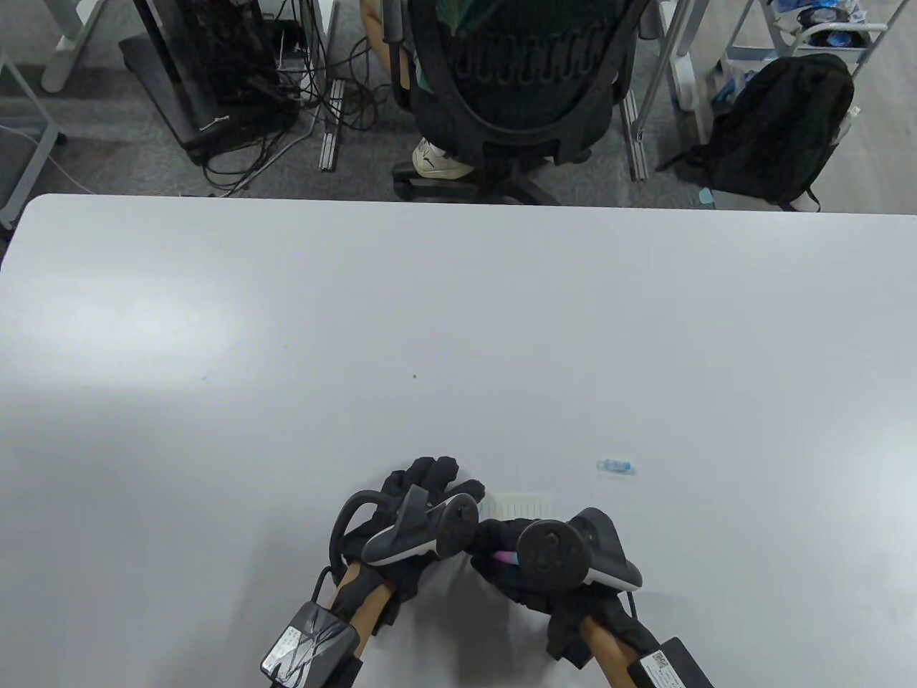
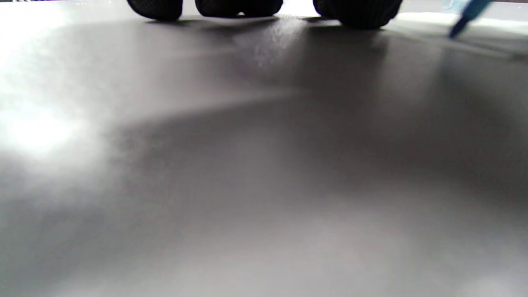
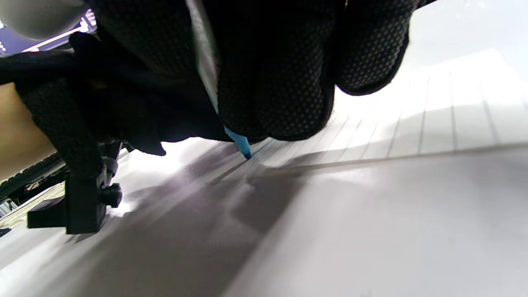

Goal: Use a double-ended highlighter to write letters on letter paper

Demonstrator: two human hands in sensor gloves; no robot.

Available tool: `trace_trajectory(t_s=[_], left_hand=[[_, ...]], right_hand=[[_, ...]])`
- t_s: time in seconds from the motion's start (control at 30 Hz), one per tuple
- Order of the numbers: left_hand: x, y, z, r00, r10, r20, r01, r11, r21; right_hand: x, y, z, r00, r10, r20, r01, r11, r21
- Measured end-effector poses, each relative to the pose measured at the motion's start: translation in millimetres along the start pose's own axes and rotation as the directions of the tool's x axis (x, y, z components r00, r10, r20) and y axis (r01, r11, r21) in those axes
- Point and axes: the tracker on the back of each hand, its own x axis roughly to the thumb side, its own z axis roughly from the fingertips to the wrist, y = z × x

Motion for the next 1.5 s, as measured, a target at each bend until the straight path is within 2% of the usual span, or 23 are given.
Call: trace_trajectory(t_s=[0.1,0.2,0.33,0.57,0.77,0.93,1.0,1.07,1.13,1.33,1.5], left_hand=[[0,0,0,1.0,0.0,0.0,0.0,1.0,0.0],[0,0,0,1.0,0.0,0.0,0.0,1.0,0.0],[0,0,0,1.0,0.0,0.0,0.0,1.0,0.0],[0,0,0,1.0,0.0,0.003,0.0,1.0,0.001],[0,0,-1,1.0,0.0,0.002,0.0,1.0,0.002],[1,0,0,1.0,-0.002,0.002,0.002,1.0,0.003],[1,0,0,1.0,-0.002,0.002,0.002,1.0,0.003],[1,0,0,1.0,-0.002,0.002,0.002,1.0,0.003],[1,0,0,1.0,-0.006,0.002,0.006,1.0,0.004],[1,0,0,1.0,-0.004,0.003,0.003,1.0,0.003],[1,0,0,1.0,-0.003,0.004,0.003,1.0,0.003]], right_hand=[[-3,-1,-2,0.993,0.104,-0.054,-0.108,0.99,-0.087],[-4,1,-5,0.981,0.177,-0.074,-0.184,0.978,-0.1],[-7,4,-7,0.984,0.155,-0.091,-0.166,0.978,-0.129],[-8,3,-9,0.988,0.134,-0.081,-0.143,0.983,-0.114],[-4,-3,3,0.997,0.058,-0.04,-0.058,0.998,0.001],[-1,-3,13,0.998,0.053,-0.022,-0.052,0.998,0.037],[1,-3,13,0.997,0.072,-0.02,-0.071,0.997,0.031],[1,-2,12,0.997,0.071,-0.025,-0.072,0.996,-0.047],[2,0,8,0.997,0.073,-0.031,-0.075,0.995,-0.07],[2,7,2,0.994,0.107,-0.038,-0.109,0.992,-0.064],[-3,8,2,0.996,0.077,-0.045,-0.08,0.995,-0.062]])
